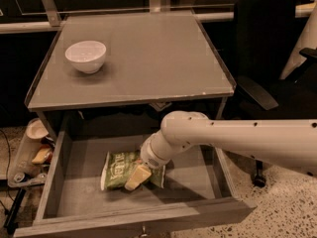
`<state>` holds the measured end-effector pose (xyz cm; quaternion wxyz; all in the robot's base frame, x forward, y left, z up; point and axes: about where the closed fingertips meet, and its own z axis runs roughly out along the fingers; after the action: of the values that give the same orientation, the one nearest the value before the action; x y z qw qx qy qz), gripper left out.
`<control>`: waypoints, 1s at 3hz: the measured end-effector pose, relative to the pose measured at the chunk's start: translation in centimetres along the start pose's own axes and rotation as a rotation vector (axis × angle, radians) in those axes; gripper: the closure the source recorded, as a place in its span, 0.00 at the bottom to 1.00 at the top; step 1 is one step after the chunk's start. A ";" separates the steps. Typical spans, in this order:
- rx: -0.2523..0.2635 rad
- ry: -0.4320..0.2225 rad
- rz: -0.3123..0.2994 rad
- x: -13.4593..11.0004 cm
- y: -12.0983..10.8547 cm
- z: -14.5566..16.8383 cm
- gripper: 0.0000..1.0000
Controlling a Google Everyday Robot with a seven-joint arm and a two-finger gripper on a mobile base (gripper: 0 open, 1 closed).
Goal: Pick green jalapeno chip bag from top drawer and place on counter
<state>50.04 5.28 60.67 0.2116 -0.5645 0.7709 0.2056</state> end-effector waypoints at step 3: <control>0.014 -0.014 0.000 -0.9 0.2 -1.5 0.88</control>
Offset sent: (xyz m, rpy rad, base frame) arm 0.0000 0.0000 0.0000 0.0000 0.0000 0.0000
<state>49.93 5.17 62.41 0.2210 -0.5616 0.7708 0.2041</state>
